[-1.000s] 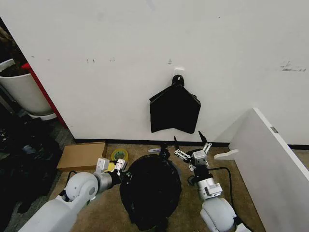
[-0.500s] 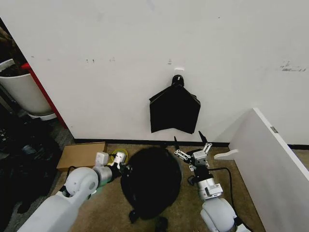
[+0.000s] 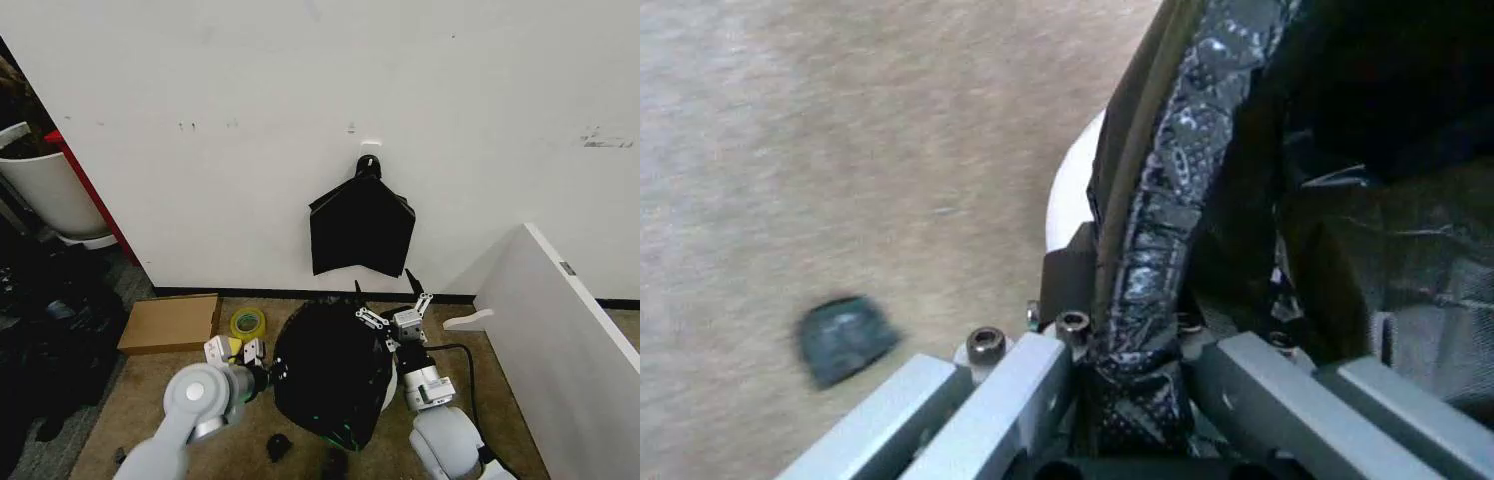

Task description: Place the garbage bag over the trash bin.

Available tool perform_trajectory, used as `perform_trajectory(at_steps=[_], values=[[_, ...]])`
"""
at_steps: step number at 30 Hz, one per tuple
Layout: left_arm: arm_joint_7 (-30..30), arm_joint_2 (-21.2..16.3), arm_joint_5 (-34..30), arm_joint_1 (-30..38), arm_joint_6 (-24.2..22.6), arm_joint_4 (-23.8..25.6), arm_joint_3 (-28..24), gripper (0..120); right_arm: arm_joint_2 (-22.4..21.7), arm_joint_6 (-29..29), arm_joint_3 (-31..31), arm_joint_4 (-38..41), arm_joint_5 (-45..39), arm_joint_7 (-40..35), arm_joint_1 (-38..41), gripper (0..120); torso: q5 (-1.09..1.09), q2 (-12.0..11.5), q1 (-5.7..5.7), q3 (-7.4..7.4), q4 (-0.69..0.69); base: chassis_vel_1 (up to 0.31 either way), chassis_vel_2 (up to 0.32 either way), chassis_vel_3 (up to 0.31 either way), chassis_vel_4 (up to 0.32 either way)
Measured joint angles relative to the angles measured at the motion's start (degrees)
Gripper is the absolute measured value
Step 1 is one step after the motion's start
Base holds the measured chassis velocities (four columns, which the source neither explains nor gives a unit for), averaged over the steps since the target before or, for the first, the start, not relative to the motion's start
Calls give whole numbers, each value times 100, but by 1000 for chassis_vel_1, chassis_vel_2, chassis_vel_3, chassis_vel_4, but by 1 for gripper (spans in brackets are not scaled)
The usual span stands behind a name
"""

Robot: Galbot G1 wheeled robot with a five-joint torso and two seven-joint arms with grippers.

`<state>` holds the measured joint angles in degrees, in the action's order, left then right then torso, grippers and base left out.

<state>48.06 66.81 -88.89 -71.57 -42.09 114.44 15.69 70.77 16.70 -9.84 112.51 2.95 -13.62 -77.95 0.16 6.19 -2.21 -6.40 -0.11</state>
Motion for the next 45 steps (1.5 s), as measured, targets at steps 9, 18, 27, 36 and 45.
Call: perform_trajectory(at_steps=[9,18,27,36,45], values=[[255,34,266,34,30,-307,-105,0,-23,-2,-12,-4,-20,4,6,100,-1,0,0,0,0,0,0,0,0],[136,132,337,83,70,-337,-27,20,-51,-10,-17,-25,-44,4,37,100,-1,0,0,0,-1,0,0,0,0],[80,19,567,-125,61,216,143,56,-49,-29,-39,-199,-198,6,172,100,-1,0,0,0,0,0,0,0,0],[-306,-382,1744,-462,485,1551,275,87,-24,-273,-163,-190,-1040,-296,175,100,0,0,0,0,-1,0,0,0,0],[-2987,63,6232,-1098,4298,639,324,100,111,-529,-273,368,-1682,-33,-129,100,-1,0,0,0,0,0,0,0,0]])
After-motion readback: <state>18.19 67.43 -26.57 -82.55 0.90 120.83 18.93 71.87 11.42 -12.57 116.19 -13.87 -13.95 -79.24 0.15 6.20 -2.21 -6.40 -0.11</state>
